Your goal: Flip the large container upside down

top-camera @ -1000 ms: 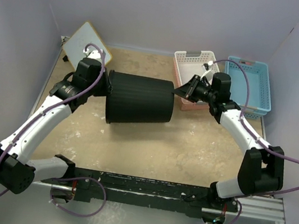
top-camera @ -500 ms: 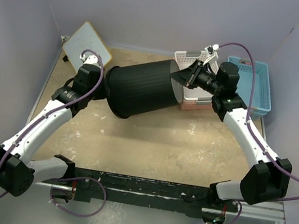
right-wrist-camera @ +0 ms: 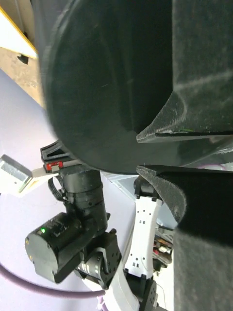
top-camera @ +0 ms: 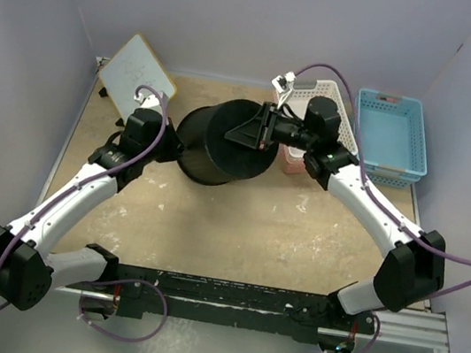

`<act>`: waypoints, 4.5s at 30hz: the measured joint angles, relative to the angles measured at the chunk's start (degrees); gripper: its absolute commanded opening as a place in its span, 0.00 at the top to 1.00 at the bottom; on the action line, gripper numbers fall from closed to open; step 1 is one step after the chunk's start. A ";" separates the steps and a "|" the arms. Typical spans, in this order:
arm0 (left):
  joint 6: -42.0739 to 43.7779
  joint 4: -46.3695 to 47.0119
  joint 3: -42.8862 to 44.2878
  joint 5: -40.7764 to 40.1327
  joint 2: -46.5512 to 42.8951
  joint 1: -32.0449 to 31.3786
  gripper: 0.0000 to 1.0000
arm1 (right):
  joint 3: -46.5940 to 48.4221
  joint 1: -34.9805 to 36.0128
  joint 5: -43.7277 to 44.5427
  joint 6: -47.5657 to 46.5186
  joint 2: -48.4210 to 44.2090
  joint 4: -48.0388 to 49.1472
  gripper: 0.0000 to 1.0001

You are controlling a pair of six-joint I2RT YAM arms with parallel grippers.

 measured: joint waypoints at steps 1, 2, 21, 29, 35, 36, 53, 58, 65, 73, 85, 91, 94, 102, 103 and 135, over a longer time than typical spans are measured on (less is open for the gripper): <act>-0.15 0.39 -0.15 0.13 0.00 0.00 1.00 | 0.26 0.37 -0.07 0.00 0.96 0.00 0.63; -0.26 0.92 -0.46 0.20 0.00 0.00 1.00 | 0.42 0.57 -0.04 0.07 1.73 -0.02 0.59; 0.90 1.73 -0.39 0.83 0.02 0.00 0.78 | 13.05 1.03 18.01 -14.91 3.17 -18.73 0.21; 2.64 1.70 0.15 2.45 0.37 0.00 0.65 | 5.62 0.50 41.40 -20.31 -3.50 -26.51 0.21; 2.97 0.96 0.15 2.69 0.66 0.00 0.63 | 5.51 0.44 43.52 -20.70 5.92 -24.94 0.21; 2.97 0.87 0.15 2.64 0.61 0.00 0.63 | 6.25 0.44 43.52 -20.74 8.79 -23.87 0.21; 2.91 0.92 0.15 2.12 -1.20 -0.02 0.61 | 38.99 0.55 28.02 -23.28 41.29 -20.50 0.17; 2.91 1.16 0.15 2.47 -0.17 -0.02 0.55 | 27.28 -0.15 33.35 -27.39 28.11 -21.88 0.13; 2.91 2.73 0.15 2.62 0.72 -0.07 0.49 | 24.17 -6.45 45.27 -30.38 19.28 -27.17 0.41; 2.82 4.57 0.02 2.16 0.98 -0.07 0.47 | 24.24 -11.61 47.01 -30.97 28.92 -36.37 0.46; 2.86 4.37 0.02 2.14 2.03 -0.37 0.47 | 24.04 -10.32 47.60 -30.88 28.94 -37.86 0.45; 2.89 4.39 0.02 1.68 2.03 -0.68 0.47 | 21.59 -10.10 48.65 -30.62 21.68 -34.97 0.43; 2.89 4.44 0.02 1.53 2.03 -0.81 0.47 | 22.14 -9.75 48.61 -30.60 20.50 -33.79 0.45; 2.89 4.42 0.02 1.03 2.01 -1.07 0.47 | 24.13 -7.82 48.48 -30.80 27.85 -34.38 0.65; 2.89 4.42 0.02 0.98 2.01 -1.07 0.47 | 24.17 -7.69 48.52 -30.88 28.92 -34.75 0.68; 5.90 -0.59 4.09 -1.86 0.66 -1.14 0.48 | 23.17 -7.76 43.87 -28.81 7.26 -36.68 1.00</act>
